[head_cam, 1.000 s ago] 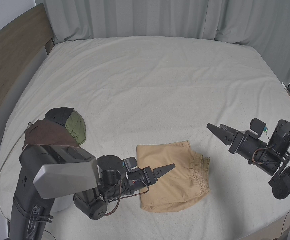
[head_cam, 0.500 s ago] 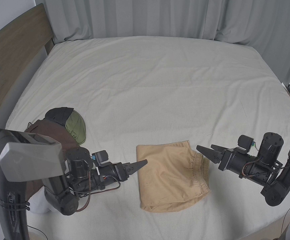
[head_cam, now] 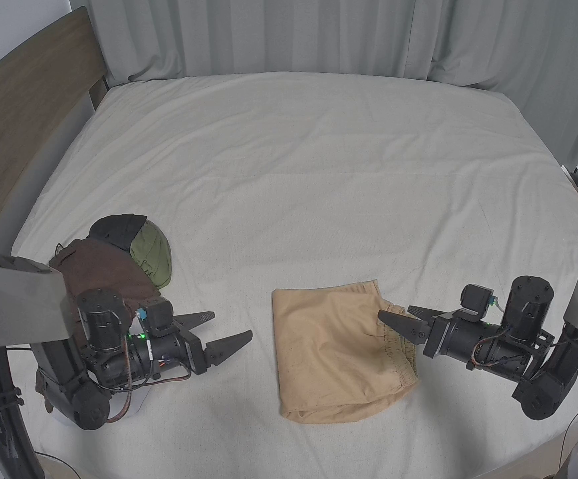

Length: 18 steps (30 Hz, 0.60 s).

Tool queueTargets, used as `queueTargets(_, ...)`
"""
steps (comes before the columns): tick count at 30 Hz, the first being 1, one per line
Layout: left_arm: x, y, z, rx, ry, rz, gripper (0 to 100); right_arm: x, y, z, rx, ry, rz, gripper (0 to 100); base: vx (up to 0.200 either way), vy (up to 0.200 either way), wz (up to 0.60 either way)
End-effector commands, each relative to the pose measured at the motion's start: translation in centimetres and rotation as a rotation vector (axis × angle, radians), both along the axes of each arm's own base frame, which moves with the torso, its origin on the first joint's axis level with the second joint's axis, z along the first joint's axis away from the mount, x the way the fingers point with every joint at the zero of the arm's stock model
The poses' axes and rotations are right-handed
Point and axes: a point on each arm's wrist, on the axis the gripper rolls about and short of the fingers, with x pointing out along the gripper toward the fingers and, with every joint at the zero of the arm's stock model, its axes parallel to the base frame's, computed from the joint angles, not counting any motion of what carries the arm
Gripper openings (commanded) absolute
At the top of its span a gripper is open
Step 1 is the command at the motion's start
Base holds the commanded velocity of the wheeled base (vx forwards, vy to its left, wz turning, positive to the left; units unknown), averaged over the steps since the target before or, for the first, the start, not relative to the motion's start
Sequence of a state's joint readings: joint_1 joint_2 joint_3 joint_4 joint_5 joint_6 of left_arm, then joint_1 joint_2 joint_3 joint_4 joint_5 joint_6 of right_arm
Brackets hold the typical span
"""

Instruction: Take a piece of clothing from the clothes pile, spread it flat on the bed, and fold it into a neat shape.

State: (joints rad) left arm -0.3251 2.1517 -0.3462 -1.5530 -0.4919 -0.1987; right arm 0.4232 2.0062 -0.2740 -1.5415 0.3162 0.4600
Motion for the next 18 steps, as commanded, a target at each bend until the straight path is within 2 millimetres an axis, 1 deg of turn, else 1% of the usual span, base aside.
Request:
queueTargets(1,-1.5,3.0,1.7,0.06,-0.102,-0.036,100,-0.3,0.5,-0.3,-0.006,0.014,0.021,100,0.0,0.0,0.0)
queueTargets(4,-2.2,4.2,1.8,0.09,-0.137,-0.066,100,-0.3,0.6,-0.4,-0.008,0.016,0.021,100,0.0,0.0,0.0)
queueTargets(5,-2.2,4.2,1.8,0.09,-0.137,-0.066,100,-0.3,0.6,-0.4,-0.008,0.016,0.021,100,0.0,0.0,0.0)
queueTargets(6,-2.4,5.4,1.6,0.123,-0.171,-0.09,100,-0.3,0.6,-0.7,-0.012,0.026,0.021,100,0.0,0.0,0.0)
queueTargets(7,-2.4,5.9,1.6,0.142,-0.196,-0.101,100,-0.3,0.6,-0.8,-0.014,0.029,0.021,100,0.0,0.0,0.0)
queueTargets(12,-2.1,7.3,1.7,0.174,-0.251,-0.103,100,-0.5,0.7,-1.5,-0.027,0.058,0.029,100,0.0,0.0,0.0)
queueTargets(18,-2.5,8.7,1.7,0.176,-0.252,-0.093,100,-0.5,0.8,-3.5,-0.062,0.13,0.032,100,0.0,0.0,0.0)
